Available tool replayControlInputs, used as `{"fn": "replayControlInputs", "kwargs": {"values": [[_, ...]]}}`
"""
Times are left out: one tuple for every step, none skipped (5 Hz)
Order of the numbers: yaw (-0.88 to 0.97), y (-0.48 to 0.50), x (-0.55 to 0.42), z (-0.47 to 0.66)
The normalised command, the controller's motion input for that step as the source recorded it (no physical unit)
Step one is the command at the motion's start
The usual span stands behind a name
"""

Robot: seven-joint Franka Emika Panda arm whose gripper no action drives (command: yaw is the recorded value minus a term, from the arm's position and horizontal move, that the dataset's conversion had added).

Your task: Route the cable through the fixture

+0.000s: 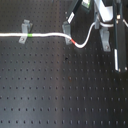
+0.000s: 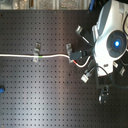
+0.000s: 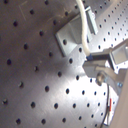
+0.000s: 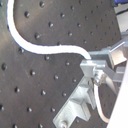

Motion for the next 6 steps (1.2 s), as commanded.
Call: {"fn": "replayControlInputs", "kwargs": {"values": [[-0.24, 0.246, -0.041, -0.35], [-0.16, 0.222, 0.014, -0.62], [0.08, 0.244, -0.040, -0.15], [0.37, 0.228, -0.068, 0.35], [0.27, 0.159, -0.100, 0.26], [0.11, 0.064, -0.056, 0.14]]}}
